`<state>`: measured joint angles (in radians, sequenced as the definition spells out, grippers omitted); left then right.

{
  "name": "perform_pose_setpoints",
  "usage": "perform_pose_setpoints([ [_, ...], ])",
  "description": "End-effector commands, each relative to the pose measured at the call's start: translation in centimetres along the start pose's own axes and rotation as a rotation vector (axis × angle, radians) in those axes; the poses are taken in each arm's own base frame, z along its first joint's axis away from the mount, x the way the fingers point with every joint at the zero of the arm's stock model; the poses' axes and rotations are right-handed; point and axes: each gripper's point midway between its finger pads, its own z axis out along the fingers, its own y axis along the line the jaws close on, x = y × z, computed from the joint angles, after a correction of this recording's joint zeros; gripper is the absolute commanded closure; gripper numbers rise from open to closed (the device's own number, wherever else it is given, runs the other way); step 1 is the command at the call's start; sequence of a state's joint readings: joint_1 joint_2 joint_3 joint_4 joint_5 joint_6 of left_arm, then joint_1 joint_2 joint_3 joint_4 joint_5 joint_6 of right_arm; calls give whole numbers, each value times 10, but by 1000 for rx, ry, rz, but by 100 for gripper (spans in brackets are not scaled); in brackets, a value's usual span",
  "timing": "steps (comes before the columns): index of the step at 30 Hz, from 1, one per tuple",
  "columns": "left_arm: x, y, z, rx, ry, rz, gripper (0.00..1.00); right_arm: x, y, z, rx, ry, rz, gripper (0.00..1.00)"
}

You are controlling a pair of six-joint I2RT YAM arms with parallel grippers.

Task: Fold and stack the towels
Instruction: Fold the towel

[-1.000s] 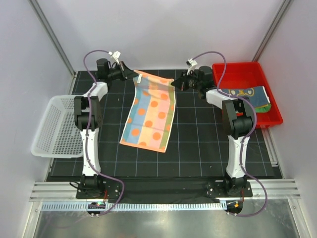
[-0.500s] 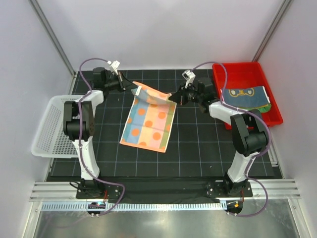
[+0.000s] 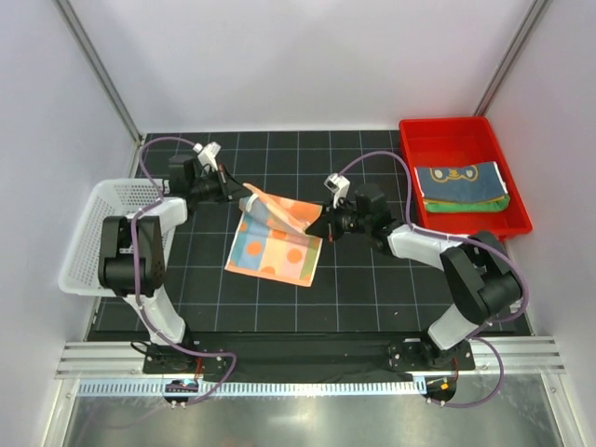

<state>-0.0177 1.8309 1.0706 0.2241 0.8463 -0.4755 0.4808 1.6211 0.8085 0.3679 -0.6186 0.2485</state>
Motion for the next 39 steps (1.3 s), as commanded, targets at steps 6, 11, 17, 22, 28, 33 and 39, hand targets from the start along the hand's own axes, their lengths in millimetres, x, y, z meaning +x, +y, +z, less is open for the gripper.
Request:
perform_pose_setpoints([
  [6,3,-10,-32,-111,-70,44,96,9,25,-16,13,-32,-44,99],
  [11,23,-6,-38,-139,-49,-3,93,26,27,-18,7,-1,-30,99],
  [17,31,0,-47,-204,-53,-18,90,51,37,-13,-28,48,-21,99],
  [22,40,13,-52,-288,-52,-74,75,66,45,-9,-47,73,-23,98],
  [28,31,14,-69,-424,-130,-104,65,89,48,-8,-61,127,0,77],
  [33,35,4,-75,-544,-100,-56,61,103,52,-13,-63,168,16,62],
  [39,57,-7,-66,-570,13,-54,60,119,54,-20,-23,228,62,51],
])
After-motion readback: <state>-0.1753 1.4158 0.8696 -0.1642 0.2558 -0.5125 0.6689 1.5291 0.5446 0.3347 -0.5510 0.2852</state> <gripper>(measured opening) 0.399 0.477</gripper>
